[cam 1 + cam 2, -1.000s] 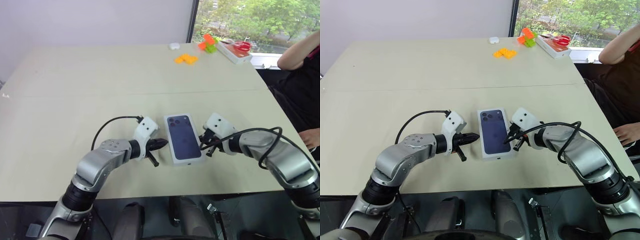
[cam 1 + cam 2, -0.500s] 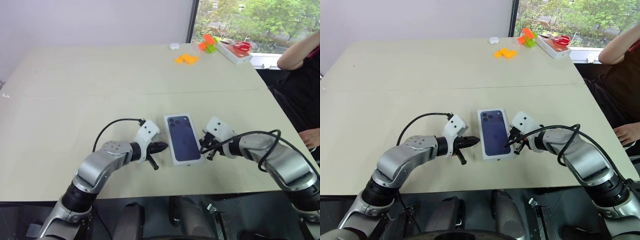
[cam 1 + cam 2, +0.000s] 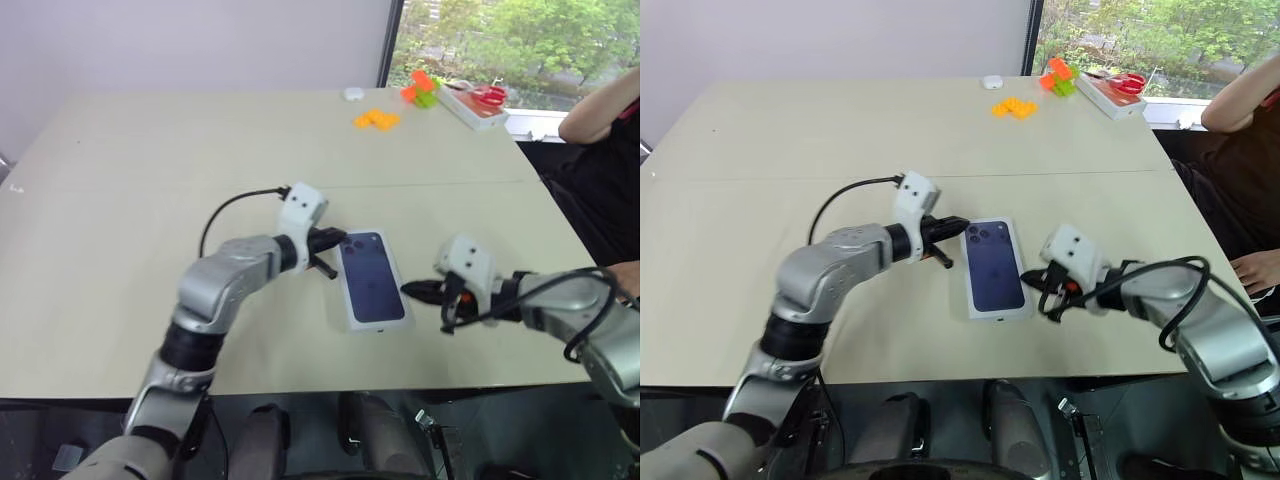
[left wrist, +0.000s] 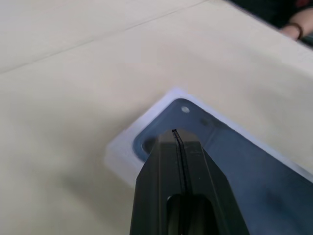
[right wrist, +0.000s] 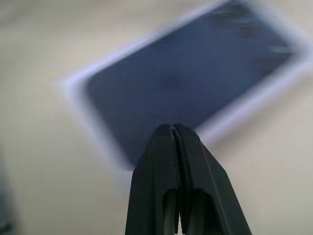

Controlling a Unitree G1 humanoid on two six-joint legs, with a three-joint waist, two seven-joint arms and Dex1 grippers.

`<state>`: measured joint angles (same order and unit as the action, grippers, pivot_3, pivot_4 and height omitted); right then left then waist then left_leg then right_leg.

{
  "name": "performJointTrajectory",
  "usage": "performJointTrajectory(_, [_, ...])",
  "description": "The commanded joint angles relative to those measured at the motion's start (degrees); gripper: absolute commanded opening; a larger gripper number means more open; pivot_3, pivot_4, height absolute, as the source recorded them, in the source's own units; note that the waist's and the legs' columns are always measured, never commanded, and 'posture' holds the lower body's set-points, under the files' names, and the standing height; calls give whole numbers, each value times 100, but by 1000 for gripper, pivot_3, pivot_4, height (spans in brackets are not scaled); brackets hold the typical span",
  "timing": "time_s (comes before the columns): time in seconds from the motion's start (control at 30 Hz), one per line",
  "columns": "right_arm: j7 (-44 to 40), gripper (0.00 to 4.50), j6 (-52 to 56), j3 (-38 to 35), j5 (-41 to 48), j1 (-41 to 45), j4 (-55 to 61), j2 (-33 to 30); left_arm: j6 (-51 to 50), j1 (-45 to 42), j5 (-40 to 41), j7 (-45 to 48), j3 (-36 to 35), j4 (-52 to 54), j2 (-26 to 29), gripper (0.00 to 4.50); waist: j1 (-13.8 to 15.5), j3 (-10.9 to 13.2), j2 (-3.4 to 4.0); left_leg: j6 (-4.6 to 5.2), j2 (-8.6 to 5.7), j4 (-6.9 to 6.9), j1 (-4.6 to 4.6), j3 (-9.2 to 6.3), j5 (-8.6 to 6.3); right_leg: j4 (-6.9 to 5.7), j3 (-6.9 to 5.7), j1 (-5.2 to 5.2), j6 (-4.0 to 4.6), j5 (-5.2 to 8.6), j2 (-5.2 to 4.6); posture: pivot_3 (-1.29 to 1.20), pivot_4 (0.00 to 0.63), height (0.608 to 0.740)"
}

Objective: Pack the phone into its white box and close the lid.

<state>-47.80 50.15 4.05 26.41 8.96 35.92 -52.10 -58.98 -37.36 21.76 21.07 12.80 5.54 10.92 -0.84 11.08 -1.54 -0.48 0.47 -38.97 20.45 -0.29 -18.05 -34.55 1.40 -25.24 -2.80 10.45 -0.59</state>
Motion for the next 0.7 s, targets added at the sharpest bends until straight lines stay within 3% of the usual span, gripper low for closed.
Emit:
performJointTrajectory(0.03, [369,79,295,268,-237,36,94,18,-298,-92,-161,-61,173,-190,-28,0,-32,-1,0,0,2,0,-1,1,0,-3,7,-1,-1,-1,0,0,150,740])
performJointTrajectory(0.17, [875,79,911,425,-325,265,-203,278,-524,-1,-230,27,417,-146,20,0,-21,-15,-4,0,2,-6,-11,2,0,-12,5,12,17,12,2,0,150,740])
performJointTrajectory(0.33, [918,79,1024,380,-243,332,-111,301,-466,270,-358,-39,386,-67,134,0,9,-68,-14,2,2,-5,-13,-1,-2,-11,3,14,14,13,0,0,150,740])
performJointTrajectory(0.43, [937,79,741,211,-246,337,-80,384,-28,445,-319,-50,8,172,118,0,0,-73,-13,4,2,-5,-13,-1,-3,-10,4,14,15,14,-1,0,150,740])
performJointTrajectory(0.5, [1160,79,205,-145,-366,400,-229,637,549,696,-107,11,-675,636,152,0,-21,-72,-14,4,2,-5,-13,0,-3,-10,3,14,15,14,0,0,150,740])
performJointTrajectory(0.7, [1547,79,-752,-876,-606,609,-1147,1098,1225,1732,262,446,-2282,1365,1126,0,-22,-63,-15,4,7,-5,-5,5,-3,-46,7,-23,5,14,4,0,150,740])
